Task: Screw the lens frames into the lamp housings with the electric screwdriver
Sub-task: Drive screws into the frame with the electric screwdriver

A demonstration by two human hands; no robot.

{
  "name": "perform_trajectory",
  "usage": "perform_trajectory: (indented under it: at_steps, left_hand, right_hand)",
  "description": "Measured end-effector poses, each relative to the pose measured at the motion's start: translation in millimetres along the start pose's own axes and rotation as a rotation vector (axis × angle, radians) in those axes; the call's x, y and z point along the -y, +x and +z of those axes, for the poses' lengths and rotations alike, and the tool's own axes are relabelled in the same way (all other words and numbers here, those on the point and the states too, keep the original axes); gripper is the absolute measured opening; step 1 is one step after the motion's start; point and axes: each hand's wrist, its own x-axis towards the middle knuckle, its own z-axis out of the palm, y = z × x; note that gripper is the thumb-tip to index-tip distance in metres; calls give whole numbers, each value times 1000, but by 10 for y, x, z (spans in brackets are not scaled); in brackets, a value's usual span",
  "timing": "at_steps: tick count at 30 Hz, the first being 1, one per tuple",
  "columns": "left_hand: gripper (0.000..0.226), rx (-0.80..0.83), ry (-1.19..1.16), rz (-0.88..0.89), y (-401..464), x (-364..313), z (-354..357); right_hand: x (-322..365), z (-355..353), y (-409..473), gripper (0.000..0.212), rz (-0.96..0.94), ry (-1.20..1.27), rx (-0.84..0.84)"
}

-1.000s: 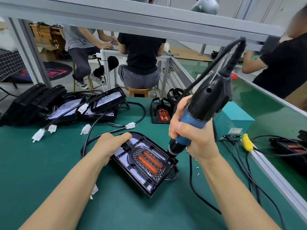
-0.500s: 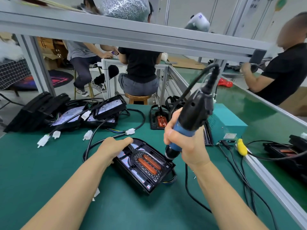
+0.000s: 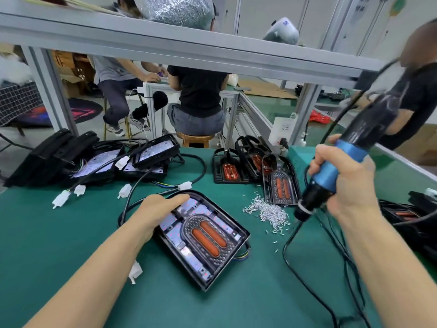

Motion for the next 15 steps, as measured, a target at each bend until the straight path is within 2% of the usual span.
perform_trajectory:
  at_steps: [2, 6, 9, 15]
  left_hand:
    - [42, 18, -47, 33, -30, 40, -51]
    - [35, 79, -199, 24, -72, 92, -118]
    - [26, 85, -205, 27, -92, 67, -96]
    - [32, 93, -190, 43, -136, 30, -90]
  right_hand:
    - [2, -216, 51, 23, 47, -236, -43]
    - [-176, -633, 71, 28, 262, -571, -83]
    - [-385, -858, 36, 34, 404, -783, -31]
    - [-789, -961, 47, 52, 591, -1241, 135]
